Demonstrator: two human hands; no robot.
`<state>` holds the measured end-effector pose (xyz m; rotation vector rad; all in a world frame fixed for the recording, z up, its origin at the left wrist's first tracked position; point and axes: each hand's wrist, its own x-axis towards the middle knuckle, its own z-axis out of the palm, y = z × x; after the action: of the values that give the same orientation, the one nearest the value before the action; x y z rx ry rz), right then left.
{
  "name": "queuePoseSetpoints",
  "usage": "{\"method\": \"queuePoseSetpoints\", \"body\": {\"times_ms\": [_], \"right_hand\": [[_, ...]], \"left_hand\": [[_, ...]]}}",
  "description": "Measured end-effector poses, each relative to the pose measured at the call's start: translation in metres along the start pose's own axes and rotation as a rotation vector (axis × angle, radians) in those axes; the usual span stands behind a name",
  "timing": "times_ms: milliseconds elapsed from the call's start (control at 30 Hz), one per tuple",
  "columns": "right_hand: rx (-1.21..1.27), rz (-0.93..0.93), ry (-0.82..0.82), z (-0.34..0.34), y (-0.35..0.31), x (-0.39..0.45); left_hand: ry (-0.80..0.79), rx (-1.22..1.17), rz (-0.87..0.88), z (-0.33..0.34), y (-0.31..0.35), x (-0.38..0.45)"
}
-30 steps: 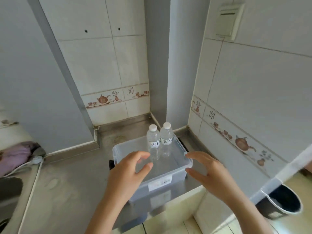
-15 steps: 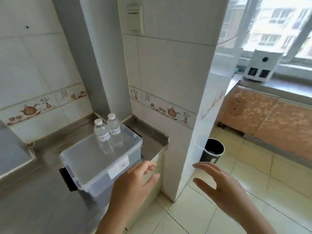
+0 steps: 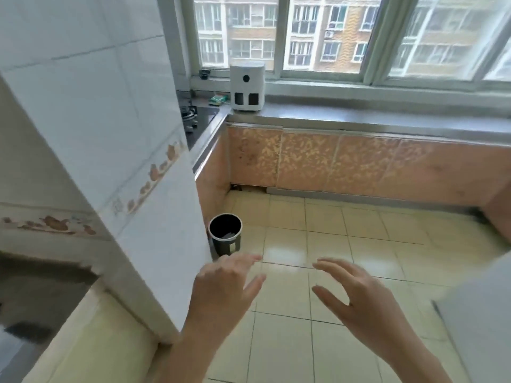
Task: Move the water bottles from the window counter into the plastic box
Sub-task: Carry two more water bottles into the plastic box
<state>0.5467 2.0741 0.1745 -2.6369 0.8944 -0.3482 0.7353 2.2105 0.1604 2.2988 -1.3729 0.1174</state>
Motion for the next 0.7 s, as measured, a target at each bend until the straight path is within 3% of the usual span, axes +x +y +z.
{"method": "queuePoseSetpoints", "body": {"times_ms": [267,500,700], "right_hand": [[-0.159,0.218,0.135,-0.053,0.139,0.010],[-0.216,0.352,0.210,-0.060,0.208,0.055],[-0.238,0.467,0.209,-0.064,0.270,0.142]], "left_hand": [[-0.021,0.067,0.216,0.082,0.114,0.100],[-0.018,0.144,0.392,0.135,0.155,0.195],[-0.033,0.096,0.505,0.187,0.174,0.313]]}}
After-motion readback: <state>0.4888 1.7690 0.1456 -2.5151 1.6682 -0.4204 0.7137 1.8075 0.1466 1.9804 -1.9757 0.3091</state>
